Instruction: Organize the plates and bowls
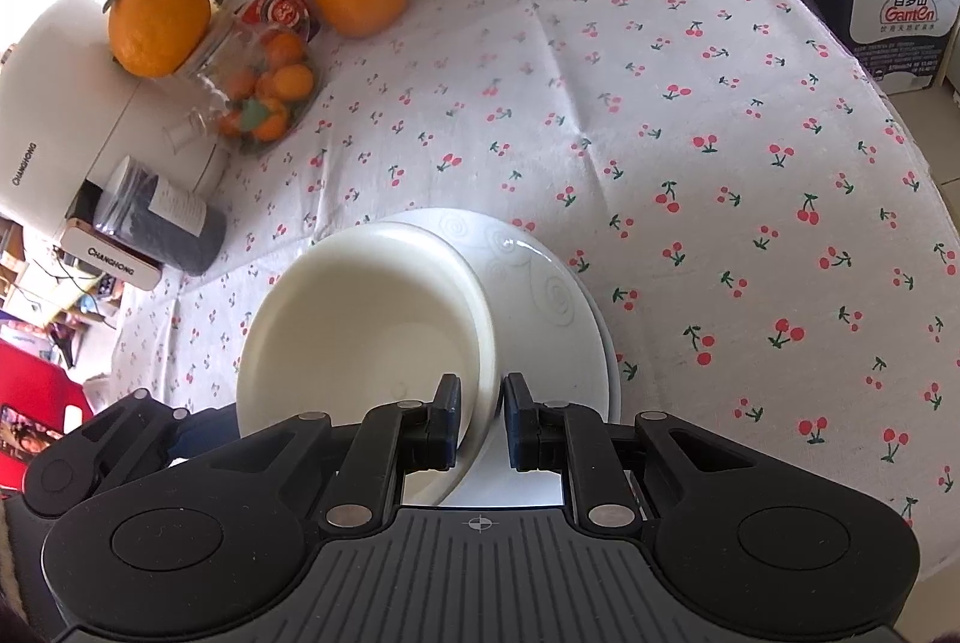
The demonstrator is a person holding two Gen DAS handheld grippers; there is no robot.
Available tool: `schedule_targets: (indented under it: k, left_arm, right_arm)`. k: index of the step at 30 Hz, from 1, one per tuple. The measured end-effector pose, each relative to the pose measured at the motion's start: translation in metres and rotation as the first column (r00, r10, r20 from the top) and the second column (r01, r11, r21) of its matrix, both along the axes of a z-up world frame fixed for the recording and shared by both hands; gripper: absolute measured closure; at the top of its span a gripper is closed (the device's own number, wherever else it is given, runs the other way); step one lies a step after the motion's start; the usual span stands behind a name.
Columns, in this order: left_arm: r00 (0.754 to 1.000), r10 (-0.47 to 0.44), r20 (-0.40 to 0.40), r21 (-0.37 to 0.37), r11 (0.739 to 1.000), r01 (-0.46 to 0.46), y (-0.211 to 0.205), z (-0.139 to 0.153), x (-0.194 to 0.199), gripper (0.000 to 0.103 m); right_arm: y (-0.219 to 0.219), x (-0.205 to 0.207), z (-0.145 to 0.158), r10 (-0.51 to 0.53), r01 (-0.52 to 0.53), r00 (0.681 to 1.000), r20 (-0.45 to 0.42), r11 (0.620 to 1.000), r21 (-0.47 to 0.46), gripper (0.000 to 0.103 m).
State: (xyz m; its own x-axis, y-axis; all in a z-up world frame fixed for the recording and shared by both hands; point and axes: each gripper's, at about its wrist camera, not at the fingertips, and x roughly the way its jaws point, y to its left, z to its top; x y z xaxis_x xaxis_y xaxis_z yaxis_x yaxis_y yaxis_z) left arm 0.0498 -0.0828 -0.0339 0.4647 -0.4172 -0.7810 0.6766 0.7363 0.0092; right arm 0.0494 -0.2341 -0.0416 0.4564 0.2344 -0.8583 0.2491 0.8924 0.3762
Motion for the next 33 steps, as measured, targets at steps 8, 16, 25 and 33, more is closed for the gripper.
schedule_targets:
  k: [8,16,25,33]
  left_arm:
    - [1.0,-0.001,-0.01,0.009,1.0,0.001,-0.0005,-0.0007,0.0012,0.027]
    - [1.0,-0.012,-0.021,0.009,1.0,0.012,-0.0006,-0.0005,0.0001,0.022]
    - [1.0,-0.014,-0.023,0.004,1.0,0.014,0.0003,0.0005,-0.0005,0.02]
    - [1.0,-0.021,-0.023,-0.003,1.0,0.021,0.0011,0.0032,-0.0002,0.019]
  right_arm:
    - [0.0002,0.0011,-0.0005,0.008,-0.008,1.0,-0.008,1.0,0.007,0.085]
    - [-0.0004,0.002,-0.0016,0.012,-0.011,1.0,-0.013,1.0,0.013,0.083]
    - [0.0017,0.0017,0.0022,0.016,-0.016,1.0,0.002,1.0,-0.011,0.067]
    - [0.0007,0.0012,0.0059,0.015,-0.015,1.0,0.015,1.0,-0.02,0.062]
